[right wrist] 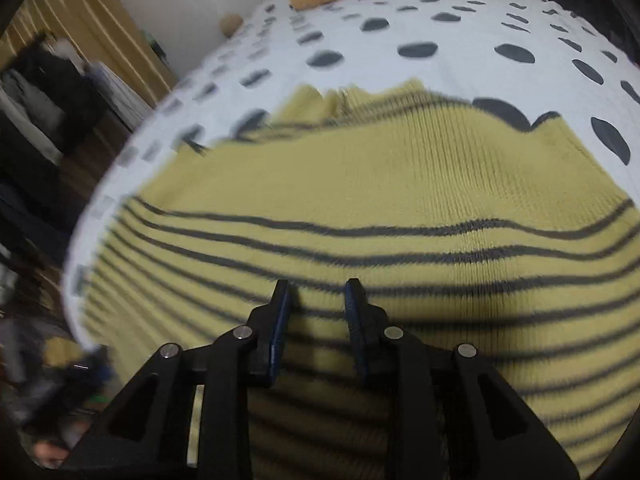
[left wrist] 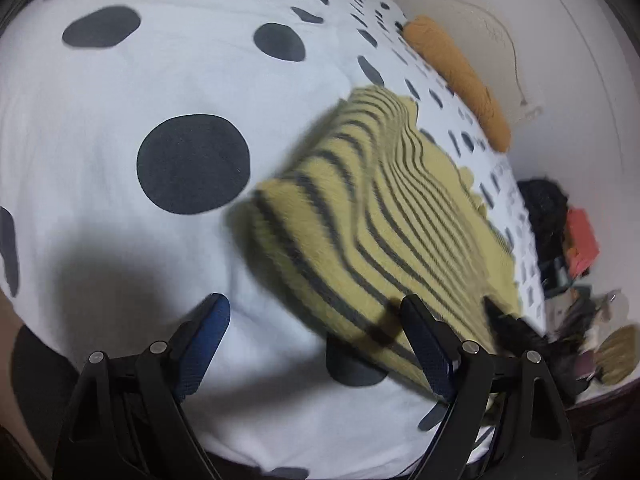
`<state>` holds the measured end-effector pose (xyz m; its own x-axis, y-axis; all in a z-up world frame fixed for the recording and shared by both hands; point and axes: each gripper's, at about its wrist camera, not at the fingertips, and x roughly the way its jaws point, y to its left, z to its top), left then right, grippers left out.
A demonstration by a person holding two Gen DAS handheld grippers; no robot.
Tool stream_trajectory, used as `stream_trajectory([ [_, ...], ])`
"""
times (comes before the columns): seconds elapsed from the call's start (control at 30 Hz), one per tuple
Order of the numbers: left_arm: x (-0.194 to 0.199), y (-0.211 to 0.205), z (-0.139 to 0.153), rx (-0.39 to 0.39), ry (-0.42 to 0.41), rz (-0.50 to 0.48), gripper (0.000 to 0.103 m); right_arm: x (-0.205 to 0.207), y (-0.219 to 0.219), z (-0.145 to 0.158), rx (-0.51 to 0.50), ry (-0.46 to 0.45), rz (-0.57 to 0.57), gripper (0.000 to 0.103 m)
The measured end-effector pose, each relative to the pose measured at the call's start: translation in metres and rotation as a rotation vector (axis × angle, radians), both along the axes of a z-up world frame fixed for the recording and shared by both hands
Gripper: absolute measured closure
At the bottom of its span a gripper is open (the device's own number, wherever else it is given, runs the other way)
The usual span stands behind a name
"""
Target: Fold large clothes
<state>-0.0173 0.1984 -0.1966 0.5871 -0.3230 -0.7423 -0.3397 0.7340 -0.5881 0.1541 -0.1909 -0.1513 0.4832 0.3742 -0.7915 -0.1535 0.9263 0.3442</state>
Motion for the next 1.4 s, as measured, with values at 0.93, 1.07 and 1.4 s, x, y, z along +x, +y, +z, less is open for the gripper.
stream_trajectory([
  [0.93, 0.024, -0.003, 0.004, 0.037, -0.068, 0.104, 0.064, 0.006, 0.020, 0.021, 0.058, -0.082, 0.029, 0.069],
  [1.07, 0.024, -0.004, 0.007, 0.046, -0.074, 0.097, 0.069, 0.020, 0.021, -0.003, 0.022, -0.034, 0.020, 0.070],
  [1.4, 0.020, -0.020, 0.040, 0.071, -0.132, 0.060, 0.082, 0.001, 0.003, 0.000, 0.094, -0.059, 0.010, 0.071],
])
